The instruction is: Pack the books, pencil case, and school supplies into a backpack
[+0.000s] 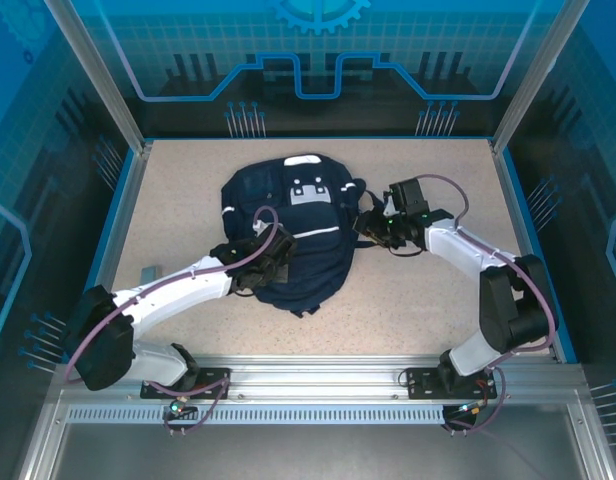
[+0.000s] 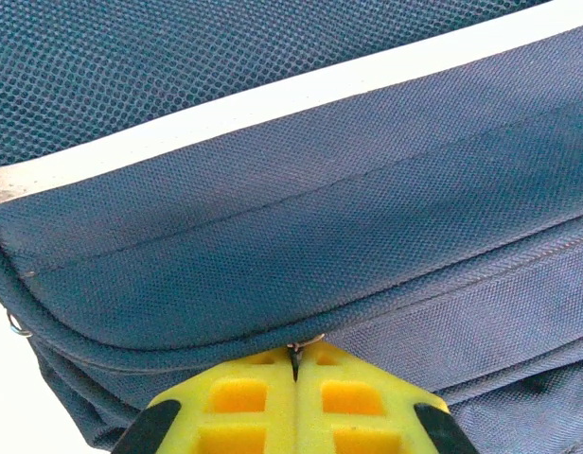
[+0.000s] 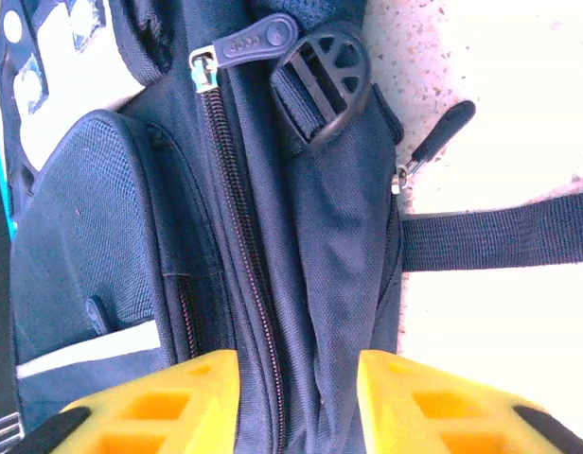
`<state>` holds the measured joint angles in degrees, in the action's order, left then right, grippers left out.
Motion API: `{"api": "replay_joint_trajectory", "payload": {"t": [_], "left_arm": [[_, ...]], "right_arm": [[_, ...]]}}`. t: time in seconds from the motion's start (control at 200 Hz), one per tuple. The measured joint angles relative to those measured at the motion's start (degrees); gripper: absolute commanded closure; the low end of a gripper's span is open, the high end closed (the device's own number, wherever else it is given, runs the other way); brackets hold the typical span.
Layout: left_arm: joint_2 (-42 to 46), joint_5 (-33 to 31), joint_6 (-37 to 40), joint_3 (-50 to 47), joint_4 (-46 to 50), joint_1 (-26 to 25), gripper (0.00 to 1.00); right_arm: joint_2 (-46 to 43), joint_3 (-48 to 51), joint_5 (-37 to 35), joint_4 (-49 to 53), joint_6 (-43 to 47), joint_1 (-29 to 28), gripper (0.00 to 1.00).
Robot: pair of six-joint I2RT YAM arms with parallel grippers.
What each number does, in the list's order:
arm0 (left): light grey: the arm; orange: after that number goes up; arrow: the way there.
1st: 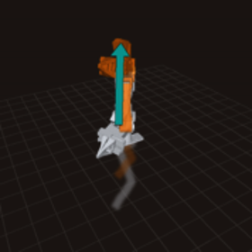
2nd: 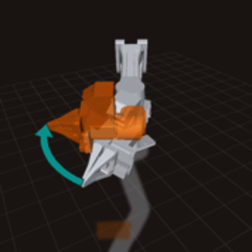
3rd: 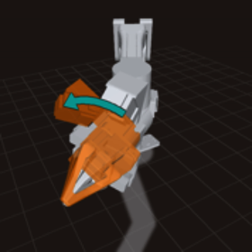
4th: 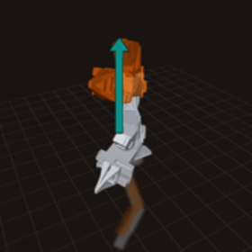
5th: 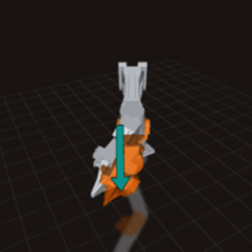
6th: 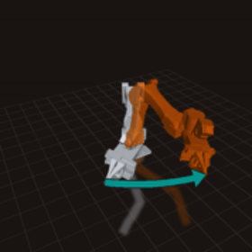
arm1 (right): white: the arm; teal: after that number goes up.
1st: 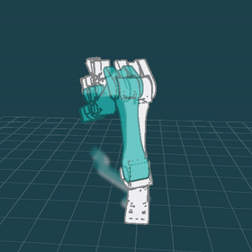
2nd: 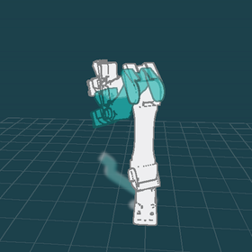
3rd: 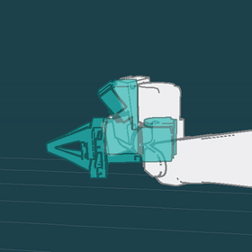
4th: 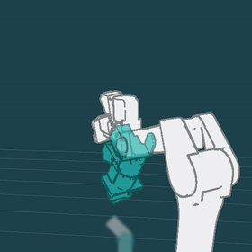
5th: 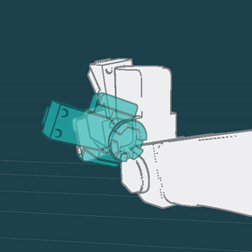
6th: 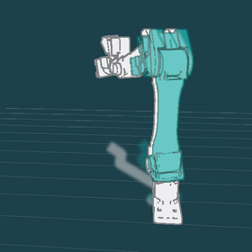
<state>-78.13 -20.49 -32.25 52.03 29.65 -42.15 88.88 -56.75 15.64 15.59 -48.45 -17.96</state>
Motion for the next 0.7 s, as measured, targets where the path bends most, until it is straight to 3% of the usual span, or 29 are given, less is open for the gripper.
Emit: {"api": "replay_joint_trajectory", "payload": {"t": [0.26, 0.37, 0.575, 0.7], "left_arm": [[-0.7, 7.26, 2.08, 0.0, -5.6, -0.35, 1.0], [-3.37, 9.31, 1.77, 2.19, -8.07, -2.97, 1.0], [-9.57, 11.37, -0.7, 7.04, -11.37, -7.61, 1.0], [-10.75, 11.61, -0.87, 7.41, -11.63, -8.02, 1.0]], "right_arm": [[-2.45, 0.74, 3.39, -0.26, -1.33, -3.67, 0.34], [-3.93, 3.98, 2.27, -3.19, -5.9, -6.88, 0.32], [-4.02, 6.69, 0.81, -4.63, -9.92, -7.48, 0.34], [-4.02, 7.3, 0.87, -5.35, -10.99, -6.99, 0.43]]}}
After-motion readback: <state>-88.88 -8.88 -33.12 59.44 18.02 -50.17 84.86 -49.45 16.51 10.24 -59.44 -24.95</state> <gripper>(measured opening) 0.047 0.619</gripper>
